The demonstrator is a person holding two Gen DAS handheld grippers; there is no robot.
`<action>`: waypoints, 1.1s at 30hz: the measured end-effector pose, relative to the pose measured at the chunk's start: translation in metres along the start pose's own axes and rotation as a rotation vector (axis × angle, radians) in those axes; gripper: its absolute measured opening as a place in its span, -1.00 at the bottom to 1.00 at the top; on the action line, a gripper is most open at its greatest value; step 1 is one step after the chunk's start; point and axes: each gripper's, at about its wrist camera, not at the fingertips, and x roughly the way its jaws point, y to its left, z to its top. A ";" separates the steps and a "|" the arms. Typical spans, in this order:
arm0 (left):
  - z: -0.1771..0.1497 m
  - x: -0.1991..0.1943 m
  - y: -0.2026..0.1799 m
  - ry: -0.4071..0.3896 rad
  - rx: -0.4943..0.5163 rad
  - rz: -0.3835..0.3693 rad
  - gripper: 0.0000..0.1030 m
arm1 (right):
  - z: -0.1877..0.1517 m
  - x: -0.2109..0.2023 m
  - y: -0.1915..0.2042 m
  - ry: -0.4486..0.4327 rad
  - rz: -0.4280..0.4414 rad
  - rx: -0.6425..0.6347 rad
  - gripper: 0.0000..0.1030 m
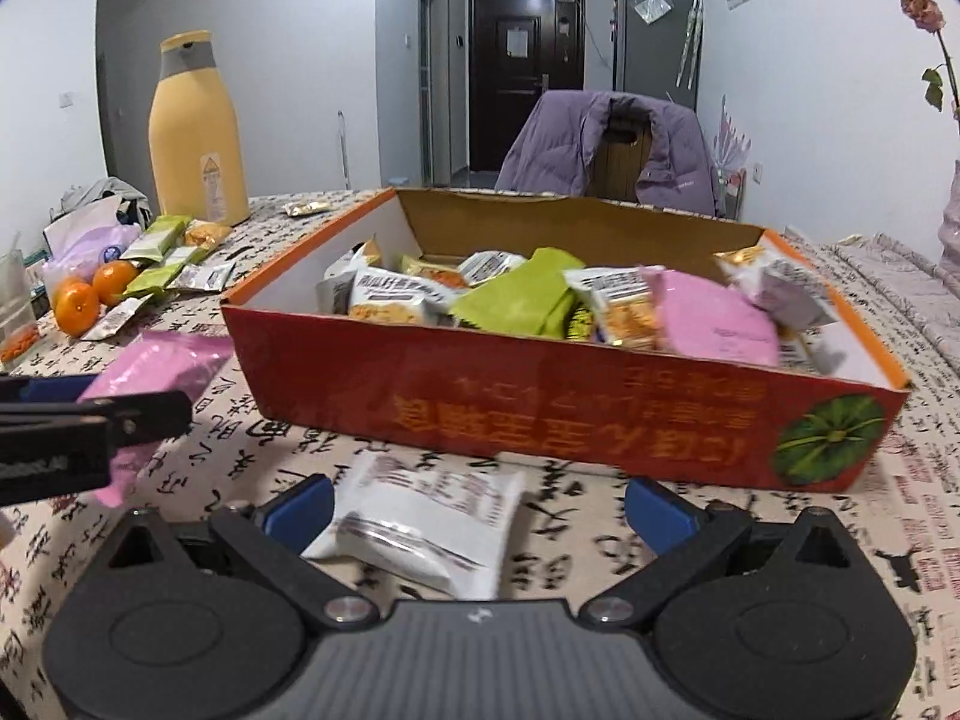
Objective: Organize snacks
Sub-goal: 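Lift both held packets and carry them over the box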
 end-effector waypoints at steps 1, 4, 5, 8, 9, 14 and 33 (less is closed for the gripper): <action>0.000 -0.001 0.002 -0.003 0.000 0.000 0.22 | 0.001 0.004 0.003 0.009 -0.007 0.003 1.00; 0.001 -0.003 0.006 -0.010 -0.006 -0.004 0.22 | 0.003 0.014 0.010 0.042 -0.020 0.017 1.00; 0.001 -0.004 0.007 -0.013 -0.009 -0.006 0.22 | 0.004 0.018 0.012 0.053 -0.024 0.021 0.99; -0.001 -0.006 0.011 -0.021 -0.020 -0.007 0.22 | 0.003 0.024 0.016 0.081 -0.026 0.027 0.84; -0.002 -0.007 0.011 -0.025 -0.026 -0.009 0.22 | 0.002 0.024 0.018 0.076 -0.029 0.022 0.82; -0.006 -0.012 0.011 -0.055 -0.041 -0.014 0.22 | -0.001 0.015 0.020 0.057 0.013 -0.011 0.24; 0.003 -0.031 -0.032 -0.154 -0.008 -0.043 0.22 | -0.004 -0.050 -0.014 -0.127 0.101 0.004 -0.37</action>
